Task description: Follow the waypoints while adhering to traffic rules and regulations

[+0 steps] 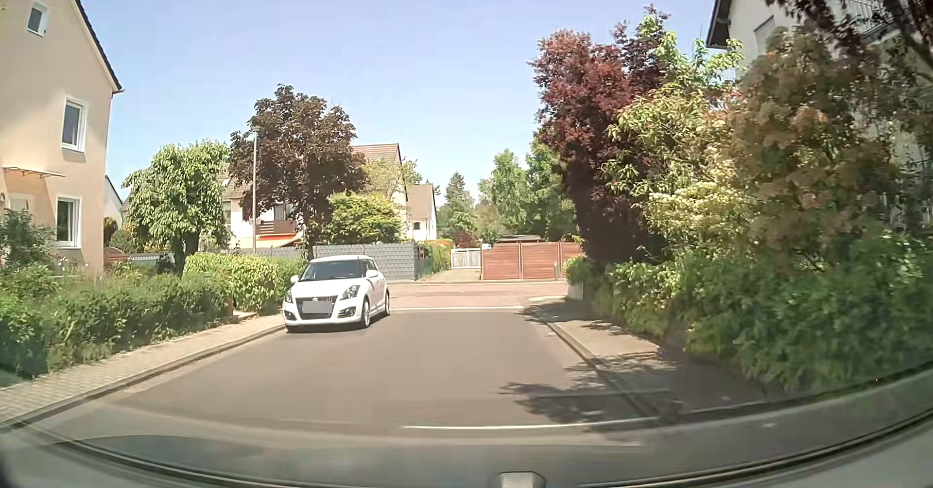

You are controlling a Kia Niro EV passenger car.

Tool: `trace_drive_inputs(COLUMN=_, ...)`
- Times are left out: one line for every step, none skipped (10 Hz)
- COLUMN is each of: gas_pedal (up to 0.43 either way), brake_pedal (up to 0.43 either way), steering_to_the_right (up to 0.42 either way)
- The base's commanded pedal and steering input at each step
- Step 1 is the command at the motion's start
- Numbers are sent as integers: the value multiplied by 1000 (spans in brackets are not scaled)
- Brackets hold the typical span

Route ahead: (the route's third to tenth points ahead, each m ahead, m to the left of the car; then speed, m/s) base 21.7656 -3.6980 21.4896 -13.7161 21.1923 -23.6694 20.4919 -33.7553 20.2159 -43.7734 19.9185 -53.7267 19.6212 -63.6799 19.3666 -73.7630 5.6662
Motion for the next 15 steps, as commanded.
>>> trace_drive_inputs(gas_pedal=0, brake_pedal=0, steering_to_the_right=-2)
trace_drive_inputs(gas_pedal=0, brake_pedal=0, steering_to_the_right=1)
trace_drive_inputs(gas_pedal=0, brake_pedal=0, steering_to_the_right=1)
trace_drive_inputs(gas_pedal=0, brake_pedal=0, steering_to_the_right=1)
trace_drive_inputs(gas_pedal=0, brake_pedal=0, steering_to_the_right=1)
trace_drive_inputs(gas_pedal=0, brake_pedal=6, steering_to_the_right=1)
trace_drive_inputs(gas_pedal=0, brake_pedal=18, steering_to_the_right=1)
trace_drive_inputs(gas_pedal=0, brake_pedal=37, steering_to_the_right=1)
trace_drive_inputs(gas_pedal=0, brake_pedal=55, steering_to_the_right=1)
trace_drive_inputs(gas_pedal=0, brake_pedal=73, steering_to_the_right=1)
trace_drive_inputs(gas_pedal=0, brake_pedal=85, steering_to_the_right=-1)
trace_drive_inputs(gas_pedal=0, brake_pedal=91, steering_to_the_right=-4)
trace_drive_inputs(gas_pedal=0, brake_pedal=98, steering_to_the_right=-6)
trace_drive_inputs(gas_pedal=0, brake_pedal=104, steering_to_the_right=-7)
trace_drive_inputs(gas_pedal=0, brake_pedal=110, steering_to_the_right=-6)
